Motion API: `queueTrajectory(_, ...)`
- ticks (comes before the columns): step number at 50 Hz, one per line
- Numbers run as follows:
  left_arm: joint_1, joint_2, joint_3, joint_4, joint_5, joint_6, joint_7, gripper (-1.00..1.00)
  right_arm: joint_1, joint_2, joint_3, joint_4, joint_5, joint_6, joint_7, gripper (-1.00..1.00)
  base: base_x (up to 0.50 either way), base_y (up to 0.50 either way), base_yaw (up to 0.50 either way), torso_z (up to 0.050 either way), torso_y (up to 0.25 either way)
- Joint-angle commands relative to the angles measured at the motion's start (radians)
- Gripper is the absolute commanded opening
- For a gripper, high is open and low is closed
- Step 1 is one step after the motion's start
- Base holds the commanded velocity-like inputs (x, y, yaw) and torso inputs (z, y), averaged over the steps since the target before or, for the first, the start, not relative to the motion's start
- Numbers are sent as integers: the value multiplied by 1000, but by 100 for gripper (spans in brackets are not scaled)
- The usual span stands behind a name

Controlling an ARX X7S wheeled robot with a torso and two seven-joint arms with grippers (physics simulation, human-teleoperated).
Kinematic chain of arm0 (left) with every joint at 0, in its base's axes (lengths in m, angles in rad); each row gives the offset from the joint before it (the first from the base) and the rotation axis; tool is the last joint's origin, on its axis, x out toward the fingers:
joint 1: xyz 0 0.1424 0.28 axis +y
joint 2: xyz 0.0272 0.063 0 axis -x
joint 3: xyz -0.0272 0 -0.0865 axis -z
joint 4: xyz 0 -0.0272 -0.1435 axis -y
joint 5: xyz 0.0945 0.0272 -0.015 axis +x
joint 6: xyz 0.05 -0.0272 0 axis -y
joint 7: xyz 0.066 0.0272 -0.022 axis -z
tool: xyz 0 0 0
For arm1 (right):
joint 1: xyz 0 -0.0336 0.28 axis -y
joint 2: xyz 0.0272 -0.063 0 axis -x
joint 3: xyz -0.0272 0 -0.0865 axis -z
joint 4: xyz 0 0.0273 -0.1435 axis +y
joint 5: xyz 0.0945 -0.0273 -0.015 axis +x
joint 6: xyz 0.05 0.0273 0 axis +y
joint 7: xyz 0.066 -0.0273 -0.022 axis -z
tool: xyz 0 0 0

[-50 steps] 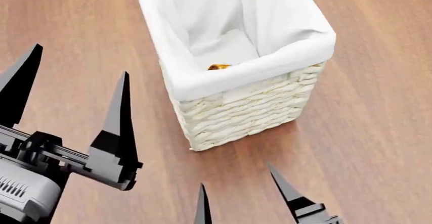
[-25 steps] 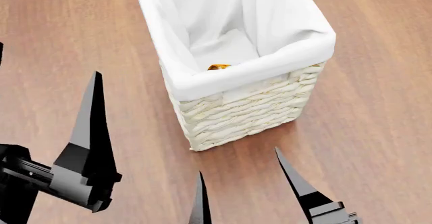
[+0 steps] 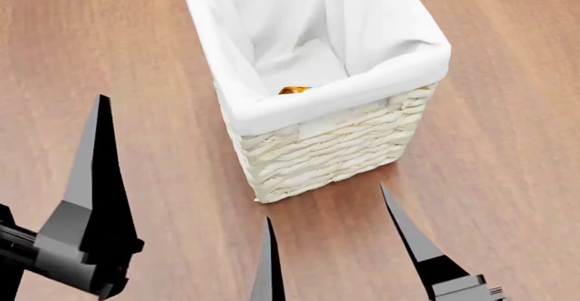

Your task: Pick up the alphabet soup and the cream cheese box, and put them in the basket.

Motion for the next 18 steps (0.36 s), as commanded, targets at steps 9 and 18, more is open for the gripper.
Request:
queueTrajectory(9,12,-12,-4,38,9,-3,-18,100,-6,12,12,-46,-25,-3,26,100,0,0,0,0,0)
queueTrajectory(18,15,-19,-10,50,8,-4,-24,100,1,10,15,-68,-32,15,32,100,0,0,0,0,0)
